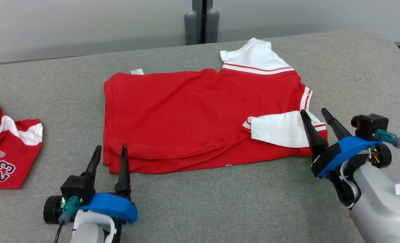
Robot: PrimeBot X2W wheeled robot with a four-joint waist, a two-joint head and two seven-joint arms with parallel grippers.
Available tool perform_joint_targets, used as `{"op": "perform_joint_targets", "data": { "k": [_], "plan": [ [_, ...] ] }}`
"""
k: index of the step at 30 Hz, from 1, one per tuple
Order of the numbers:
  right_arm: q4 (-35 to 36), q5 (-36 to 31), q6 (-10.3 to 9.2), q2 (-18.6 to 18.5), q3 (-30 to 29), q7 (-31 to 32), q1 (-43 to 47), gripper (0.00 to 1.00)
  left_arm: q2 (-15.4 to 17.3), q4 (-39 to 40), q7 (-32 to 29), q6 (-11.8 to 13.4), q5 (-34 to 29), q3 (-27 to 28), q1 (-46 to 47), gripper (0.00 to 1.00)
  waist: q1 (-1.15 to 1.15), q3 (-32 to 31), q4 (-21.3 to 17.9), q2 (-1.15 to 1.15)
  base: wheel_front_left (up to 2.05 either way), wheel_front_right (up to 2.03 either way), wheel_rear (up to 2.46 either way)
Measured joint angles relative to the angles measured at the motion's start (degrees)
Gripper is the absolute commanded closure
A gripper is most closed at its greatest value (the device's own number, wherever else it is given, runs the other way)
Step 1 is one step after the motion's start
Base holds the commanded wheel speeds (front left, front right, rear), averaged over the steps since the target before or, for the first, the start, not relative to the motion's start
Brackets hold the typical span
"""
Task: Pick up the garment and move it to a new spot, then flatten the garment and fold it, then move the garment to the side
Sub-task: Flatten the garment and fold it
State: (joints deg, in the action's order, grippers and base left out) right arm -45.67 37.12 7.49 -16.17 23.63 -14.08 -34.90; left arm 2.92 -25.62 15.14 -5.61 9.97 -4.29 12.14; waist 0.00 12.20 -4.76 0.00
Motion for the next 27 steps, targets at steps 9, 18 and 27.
{"op": "perform_joint_targets", "data": {
  "k": [9,18,27],
  "plan": [
    [1.4,0.3,-0.01,-3.7,-0.9,-0.8,7.5,0.00,0.0,-0.2,0.0,0.0,-1.2,0.7,-5.3,0.00,-0.01,-2.3,-0.2,-0.01,0.00,0.00,0.00],
    [1.5,-0.8,-0.01,-3.8,-0.5,-0.9,11.1,0.00,0.3,-2.3,0.0,0.1,-3.7,0.7,-5.2,0.00,-0.01,-1.3,-1.3,-0.01,0.00,0.00,0.00],
    [-3.0,-1.7,0.00,-1.4,0.7,-1.0,6.3,0.00,1.0,-7.6,0.0,0.0,-4.5,0.7,-0.9,0.00,0.01,0.7,-1.2,-0.01,0.00,0.00,0.00]
  ]
}}
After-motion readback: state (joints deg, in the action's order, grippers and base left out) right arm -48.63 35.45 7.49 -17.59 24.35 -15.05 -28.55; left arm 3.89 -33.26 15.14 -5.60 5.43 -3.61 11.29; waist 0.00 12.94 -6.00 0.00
